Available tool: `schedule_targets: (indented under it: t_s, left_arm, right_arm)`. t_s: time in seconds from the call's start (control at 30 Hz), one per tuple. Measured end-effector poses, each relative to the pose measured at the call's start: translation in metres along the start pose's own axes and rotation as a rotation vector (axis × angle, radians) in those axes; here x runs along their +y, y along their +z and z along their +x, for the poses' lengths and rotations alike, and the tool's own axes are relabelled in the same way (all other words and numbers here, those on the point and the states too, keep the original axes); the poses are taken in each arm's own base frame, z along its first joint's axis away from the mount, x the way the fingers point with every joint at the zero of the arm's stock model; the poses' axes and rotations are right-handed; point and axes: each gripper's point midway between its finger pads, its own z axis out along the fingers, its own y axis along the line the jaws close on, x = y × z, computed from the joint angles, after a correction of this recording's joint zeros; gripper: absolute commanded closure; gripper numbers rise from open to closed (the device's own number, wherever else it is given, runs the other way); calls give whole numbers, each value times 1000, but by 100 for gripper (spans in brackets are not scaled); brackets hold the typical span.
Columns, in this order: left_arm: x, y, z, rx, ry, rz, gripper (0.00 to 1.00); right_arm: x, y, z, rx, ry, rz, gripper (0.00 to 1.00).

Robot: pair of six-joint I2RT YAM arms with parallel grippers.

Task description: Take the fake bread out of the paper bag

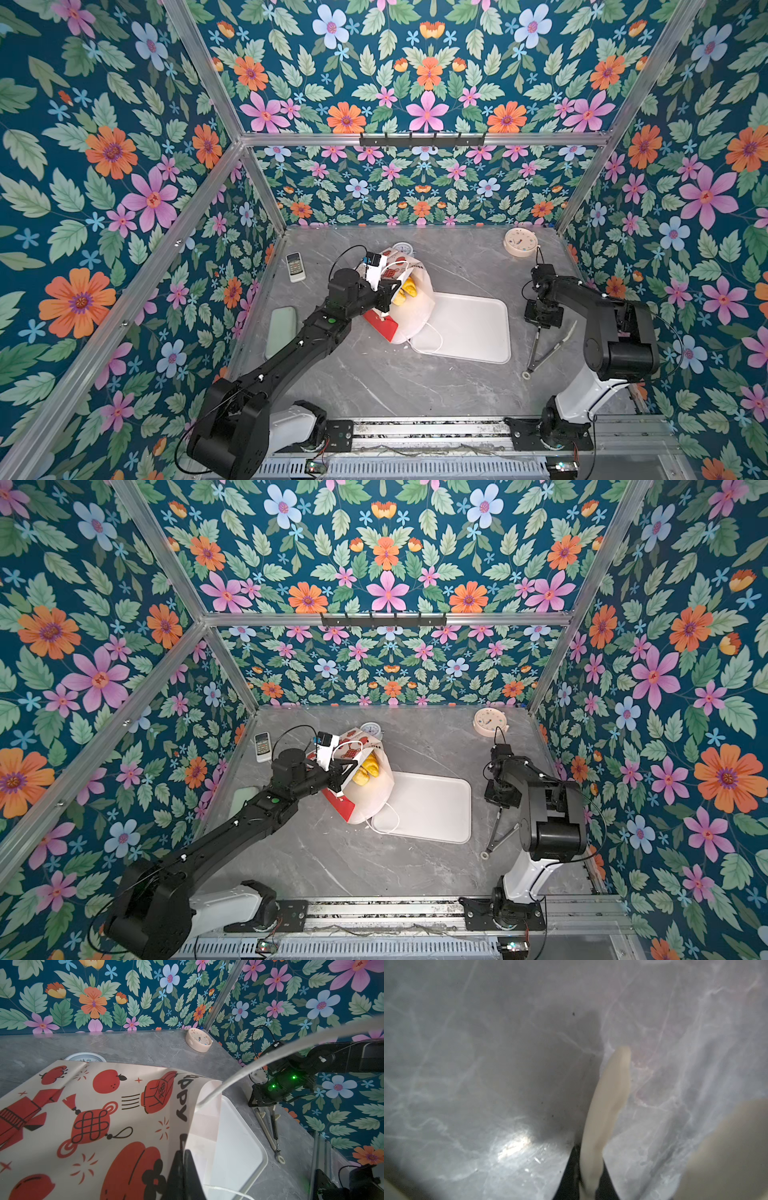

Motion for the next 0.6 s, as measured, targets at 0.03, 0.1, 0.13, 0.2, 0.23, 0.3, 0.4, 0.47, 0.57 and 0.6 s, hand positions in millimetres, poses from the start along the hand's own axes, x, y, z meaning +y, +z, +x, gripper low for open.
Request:
schedule_targets:
  t_s: [0.03,0.1,0.13,0.2,0.23,0.3,0.4,0.47,0.57,0.6]
  left_arm:
    - [0,0,0,-1,0,0,100]
    - [0,0,0,-3,1,1,100]
    - [0,0,0,-2,1,1,100]
    - [0,0,1,-1,0,1,100]
    - [0,0,1,-1,0,1,100]
    - [1,1,1,0,0,0,100]
    - [1,1,2,0,0,1,100]
    - [1,1,2,-2,1,2,100]
    - [1,2,3,-1,1,2,100]
    - [2,2,3,1,0,2,100]
  right_arm:
    - [0,-1,-4,-12,-2,3,91]
    - [2,-5,-15,-48,-23,6,90]
    - [4,-7,-20,-65,-34,6,90]
    - [13,-13,-31,-106,-71,1,89]
    - [18,-15,-35,-121,-95,1,89]
    - [29,-17,-43,-139,-141,-3,87]
    - [42,-10,-53,-141,-182,-15,85]
    - [46,-4,-55,-135,-205,-20,79]
    - [52,-3,-63,-151,-226,-28,55]
    - [54,-4,-66,-160,-225,-32,48]
